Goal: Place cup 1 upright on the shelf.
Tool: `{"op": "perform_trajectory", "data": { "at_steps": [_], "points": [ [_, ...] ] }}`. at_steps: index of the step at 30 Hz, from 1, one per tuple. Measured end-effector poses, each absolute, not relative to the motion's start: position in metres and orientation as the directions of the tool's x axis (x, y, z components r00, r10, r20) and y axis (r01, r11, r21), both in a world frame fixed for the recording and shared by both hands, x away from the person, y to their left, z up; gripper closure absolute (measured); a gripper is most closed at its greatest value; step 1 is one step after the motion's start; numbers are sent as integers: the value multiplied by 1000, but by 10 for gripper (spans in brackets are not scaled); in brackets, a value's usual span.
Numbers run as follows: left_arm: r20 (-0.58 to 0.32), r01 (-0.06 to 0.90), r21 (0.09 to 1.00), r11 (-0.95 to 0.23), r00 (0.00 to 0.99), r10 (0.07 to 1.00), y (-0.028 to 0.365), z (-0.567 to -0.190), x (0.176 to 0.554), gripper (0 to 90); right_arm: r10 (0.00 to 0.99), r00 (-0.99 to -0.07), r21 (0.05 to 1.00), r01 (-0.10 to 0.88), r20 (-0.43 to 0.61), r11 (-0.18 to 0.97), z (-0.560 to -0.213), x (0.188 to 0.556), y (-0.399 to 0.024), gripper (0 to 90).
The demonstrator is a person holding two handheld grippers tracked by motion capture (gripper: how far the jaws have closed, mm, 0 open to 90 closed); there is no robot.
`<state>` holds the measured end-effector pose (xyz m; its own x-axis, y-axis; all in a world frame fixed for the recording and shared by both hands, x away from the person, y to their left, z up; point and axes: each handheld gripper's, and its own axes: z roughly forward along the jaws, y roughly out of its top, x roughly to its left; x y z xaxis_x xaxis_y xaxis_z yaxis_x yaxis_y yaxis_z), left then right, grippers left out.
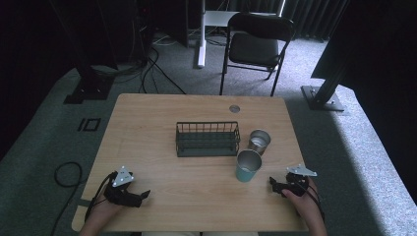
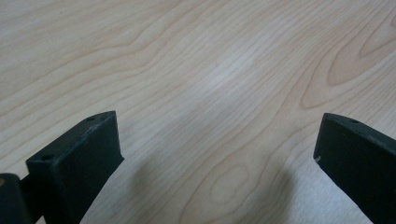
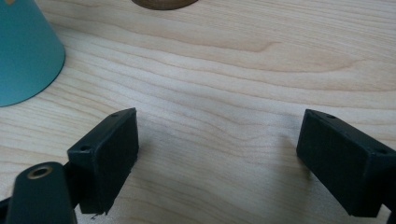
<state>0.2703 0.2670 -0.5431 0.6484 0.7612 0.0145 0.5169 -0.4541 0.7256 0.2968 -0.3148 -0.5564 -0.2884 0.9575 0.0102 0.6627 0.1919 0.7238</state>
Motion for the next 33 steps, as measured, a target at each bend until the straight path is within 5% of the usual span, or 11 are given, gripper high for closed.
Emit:
{"op": "perform_trajectory", "data": {
  "at_steps": [33],
  "points": [
    [3,398,744,-536,801,599,191,-540,288,13,957,-289,724,663,10,192,-556,297,-315,126]
  ]
}}
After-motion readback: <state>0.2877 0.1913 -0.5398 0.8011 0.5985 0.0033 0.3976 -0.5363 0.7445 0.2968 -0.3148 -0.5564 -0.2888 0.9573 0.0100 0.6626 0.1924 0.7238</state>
